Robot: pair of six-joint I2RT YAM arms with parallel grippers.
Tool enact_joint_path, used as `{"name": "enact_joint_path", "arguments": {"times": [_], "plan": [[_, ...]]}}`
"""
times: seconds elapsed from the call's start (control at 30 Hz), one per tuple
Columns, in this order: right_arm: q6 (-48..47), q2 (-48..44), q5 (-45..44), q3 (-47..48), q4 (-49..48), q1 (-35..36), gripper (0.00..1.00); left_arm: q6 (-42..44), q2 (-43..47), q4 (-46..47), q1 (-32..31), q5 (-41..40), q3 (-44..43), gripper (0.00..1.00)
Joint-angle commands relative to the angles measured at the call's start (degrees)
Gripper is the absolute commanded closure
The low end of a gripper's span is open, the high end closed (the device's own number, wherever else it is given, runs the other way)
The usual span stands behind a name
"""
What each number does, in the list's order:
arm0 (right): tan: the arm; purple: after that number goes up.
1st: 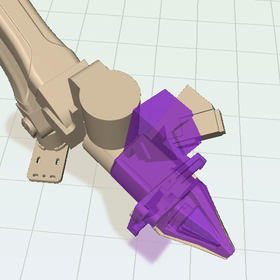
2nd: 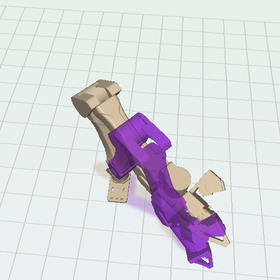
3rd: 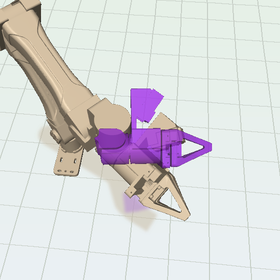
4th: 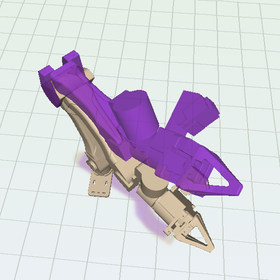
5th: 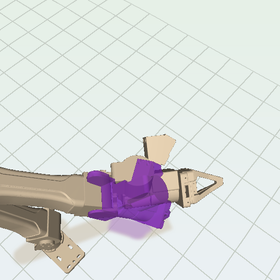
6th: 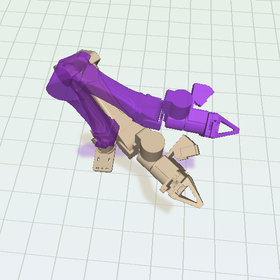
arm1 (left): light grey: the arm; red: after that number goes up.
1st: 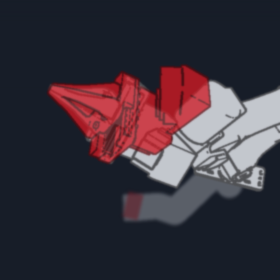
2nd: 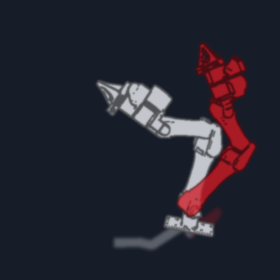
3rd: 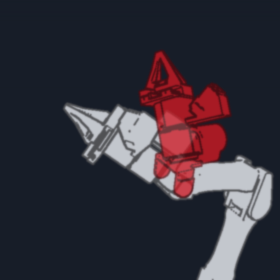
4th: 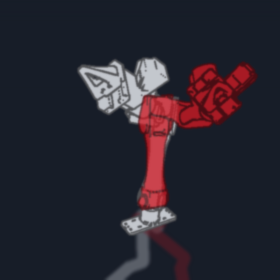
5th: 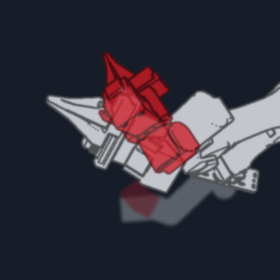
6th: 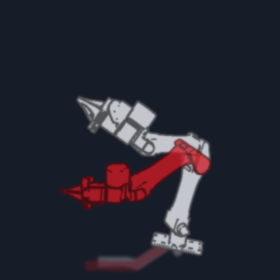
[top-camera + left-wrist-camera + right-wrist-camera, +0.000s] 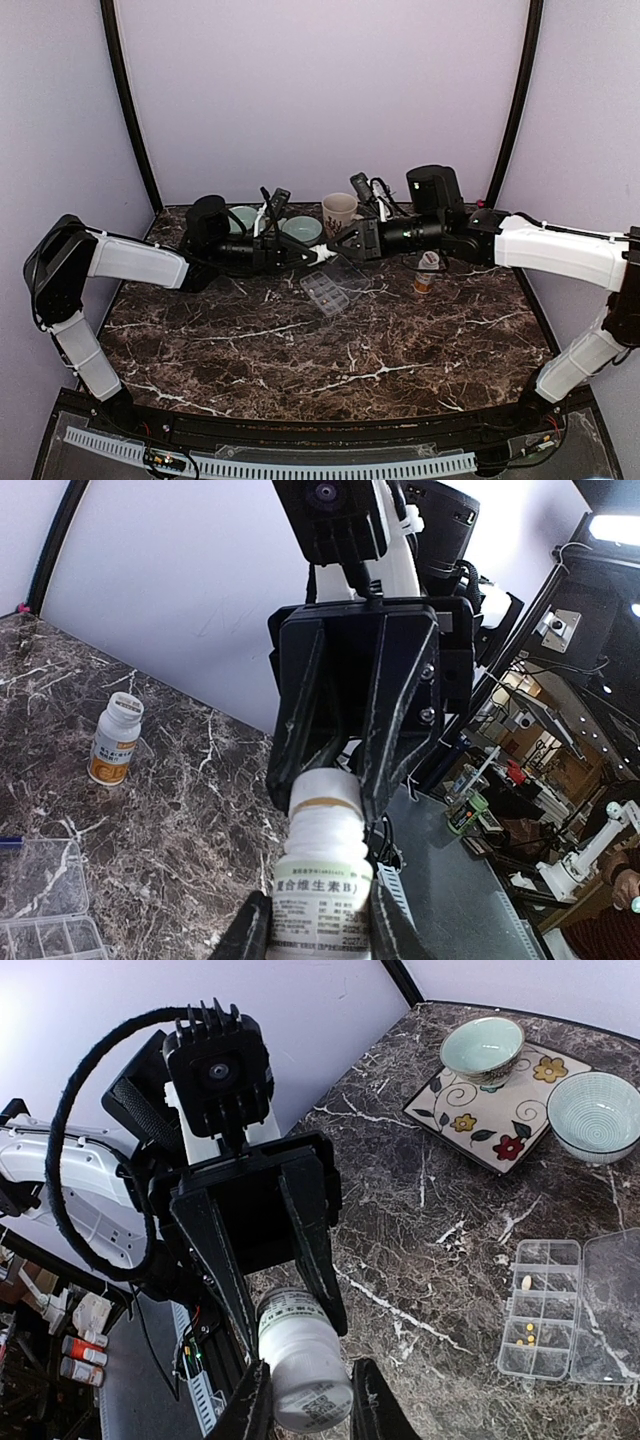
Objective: Sort the pills into containers
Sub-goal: Close the lid of the pill bottle on the pill bottle.
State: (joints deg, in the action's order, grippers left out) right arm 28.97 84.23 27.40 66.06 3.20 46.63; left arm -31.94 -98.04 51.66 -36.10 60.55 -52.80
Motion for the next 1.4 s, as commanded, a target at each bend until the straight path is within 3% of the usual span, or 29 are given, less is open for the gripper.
{"name": "enact_joint_path", "arguments": {"times": [0.0, 0.67, 1.37], "plan": [[-0.80, 1.06, 1.40, 2.22, -2.01, 1.20, 1.00, 0.33, 0.48, -0.40, -0.20, 1.82, -1.75, 1.00], [-1.15, 3.08, 3.26, 3.20, -1.53, 2.06, 1.00, -1.02, -0.39, -1.54, -0.20, 4.91, -4.37, 1.00], [0.12, 3.27, 3.78, 2.58, -3.73, 3.28, 0.96, -6.28, -0.54, 4.89, -0.20, 3.90, -4.67, 1.00]]}}
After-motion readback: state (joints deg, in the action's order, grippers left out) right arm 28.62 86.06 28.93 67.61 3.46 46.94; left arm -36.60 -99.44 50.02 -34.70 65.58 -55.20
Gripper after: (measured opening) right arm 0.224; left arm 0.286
